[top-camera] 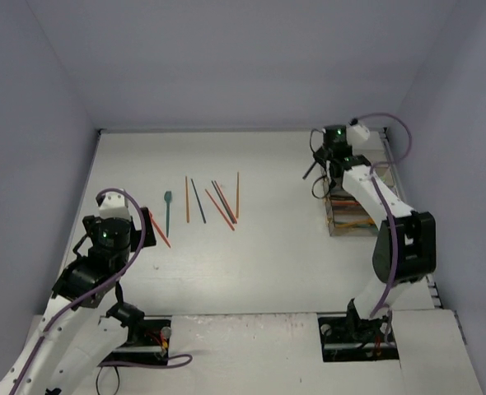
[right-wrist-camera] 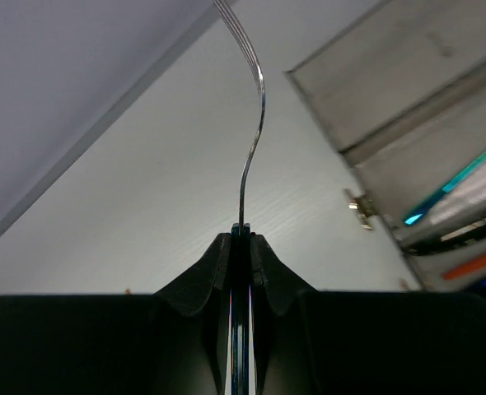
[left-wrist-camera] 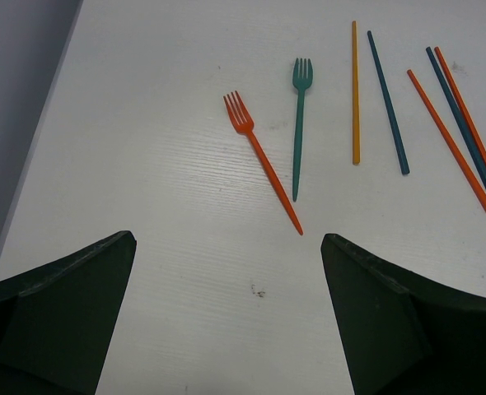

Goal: Sort the eating utensils into containers

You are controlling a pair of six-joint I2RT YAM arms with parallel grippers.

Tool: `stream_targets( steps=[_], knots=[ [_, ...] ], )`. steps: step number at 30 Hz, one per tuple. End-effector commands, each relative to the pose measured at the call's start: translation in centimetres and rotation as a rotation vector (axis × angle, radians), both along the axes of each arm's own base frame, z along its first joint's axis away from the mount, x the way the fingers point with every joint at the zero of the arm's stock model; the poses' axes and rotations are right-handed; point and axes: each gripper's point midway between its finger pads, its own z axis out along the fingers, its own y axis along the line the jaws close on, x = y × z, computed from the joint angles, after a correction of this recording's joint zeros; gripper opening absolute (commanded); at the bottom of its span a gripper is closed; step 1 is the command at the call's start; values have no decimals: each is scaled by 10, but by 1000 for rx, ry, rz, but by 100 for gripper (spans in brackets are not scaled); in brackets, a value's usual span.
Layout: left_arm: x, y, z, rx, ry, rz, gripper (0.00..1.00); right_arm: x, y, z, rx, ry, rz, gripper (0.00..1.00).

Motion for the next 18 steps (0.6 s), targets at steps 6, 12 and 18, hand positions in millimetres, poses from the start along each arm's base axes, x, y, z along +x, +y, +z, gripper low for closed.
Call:
stream_targets(
  steps=[6,12,18],
  knots=[
    [9,-3,14,-17,-43,-3,95,-32,-123,21,182,-185,-525,0],
    [8,-2,13,-13,-41,1,95,-30,-165,-8,229,-164,-684,0],
    [8,-2,12,-9,-36,3,95,-16,-181,-24,230,-139,-726,0]
  ],
)
